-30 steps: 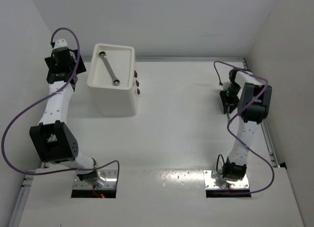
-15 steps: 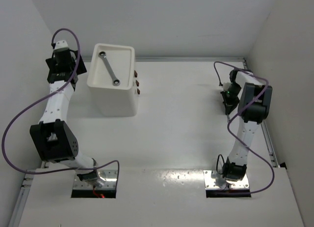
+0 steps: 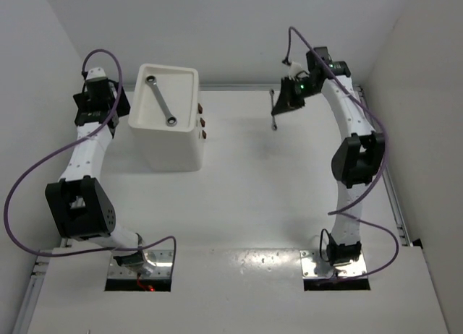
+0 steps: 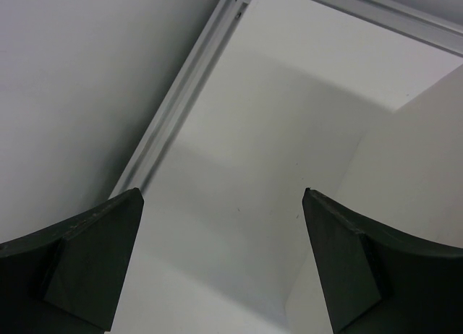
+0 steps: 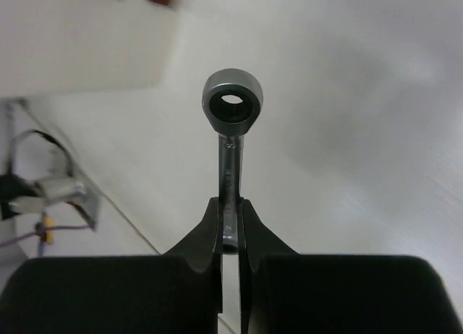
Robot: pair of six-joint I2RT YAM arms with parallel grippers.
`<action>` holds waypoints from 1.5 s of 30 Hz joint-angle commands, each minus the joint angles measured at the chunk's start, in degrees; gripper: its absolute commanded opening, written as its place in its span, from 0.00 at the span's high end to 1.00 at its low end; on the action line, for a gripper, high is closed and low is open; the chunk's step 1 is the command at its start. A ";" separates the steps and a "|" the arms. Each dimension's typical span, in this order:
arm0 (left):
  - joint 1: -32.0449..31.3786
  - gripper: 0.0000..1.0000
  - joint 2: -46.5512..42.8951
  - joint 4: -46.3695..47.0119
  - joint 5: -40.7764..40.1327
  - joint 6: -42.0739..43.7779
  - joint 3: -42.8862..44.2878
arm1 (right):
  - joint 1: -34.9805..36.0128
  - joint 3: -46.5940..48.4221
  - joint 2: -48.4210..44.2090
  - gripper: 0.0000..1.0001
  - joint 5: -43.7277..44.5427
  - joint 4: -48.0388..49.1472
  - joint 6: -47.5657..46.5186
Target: Sort the tools into containers
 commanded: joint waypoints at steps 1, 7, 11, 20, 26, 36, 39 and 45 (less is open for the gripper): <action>-0.60 0.00 -2.67 0.93 0.15 -0.62 0.19 | 2.86 13.33 0.18 1.00 -14.55 5.94 13.64; -0.60 0.00 -3.81 0.93 -0.37 0.44 0.19 | 12.62 19.43 1.25 1.00 -17.72 28.15 27.99; -0.60 0.00 -4.34 0.93 -0.90 0.44 -0.33 | 17.80 19.51 3.53 1.00 -19.22 43.08 37.56; -0.60 0.00 -6.71 0.93 -0.90 -0.09 -2.62 | 23.78 23.12 13.90 1.00 -18.08 62.02 49.79; -0.60 0.00 -7.24 0.93 -0.90 -0.09 -3.15 | 25.63 25.23 19.01 1.00 -17.02 67.12 53.21; -0.60 0.00 -7.77 0.93 0.42 -1.15 -4.20 | 27.22 25.23 21.91 1.00 -17.55 67.22 53.84; -0.60 0.00 -7.77 0.93 0.42 -1.15 -4.20 | 27.75 25.93 22.43 0.93 -16.33 67.22 53.84; -0.60 0.00 -7.77 0.93 0.94 -1.15 -4.20 | 28.27 25.41 22.43 0.62 -15.18 66.17 53.84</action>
